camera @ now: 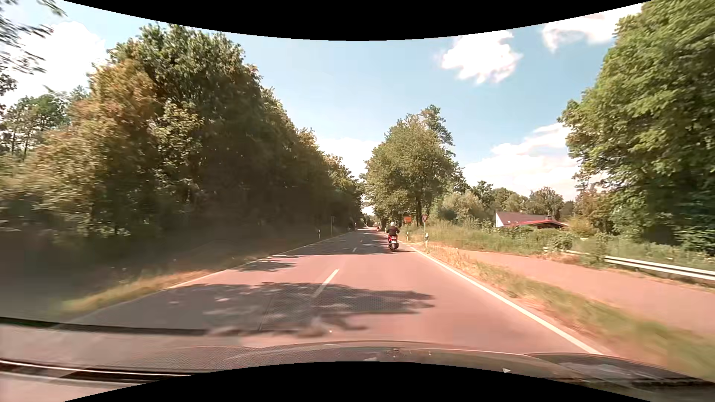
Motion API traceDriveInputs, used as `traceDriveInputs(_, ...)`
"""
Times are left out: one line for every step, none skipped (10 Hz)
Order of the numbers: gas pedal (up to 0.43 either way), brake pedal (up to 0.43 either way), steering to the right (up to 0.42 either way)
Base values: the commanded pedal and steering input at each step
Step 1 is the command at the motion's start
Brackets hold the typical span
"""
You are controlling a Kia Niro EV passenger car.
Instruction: Follow the waypoints while adhering to traffic rules and regulations
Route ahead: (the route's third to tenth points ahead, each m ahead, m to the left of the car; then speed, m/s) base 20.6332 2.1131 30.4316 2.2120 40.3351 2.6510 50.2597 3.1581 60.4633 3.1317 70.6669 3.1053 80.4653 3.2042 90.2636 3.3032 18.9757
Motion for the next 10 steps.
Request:
traceDriveInputs(0.189, 0.006, -0.003)
traceDriveInputs(0.189, 0.006, -0.002)
traceDriveInputs(0.189, 0.006, 0.000)
traceDriveInputs(0.189, 0.006, 0.001)
traceDriveInputs(0.189, 0.006, 0.002)
traceDriveInputs(0.197, 0.006, 0.002)
traceDriveInputs(0.197, 0.006, 0.002)
traceDriveInputs(0.197, 0.006, 0.002)
traceDriveInputs(0.197, 0.006, 0.002)
traceDriveInputs(0.197, 0.006, 0.002)
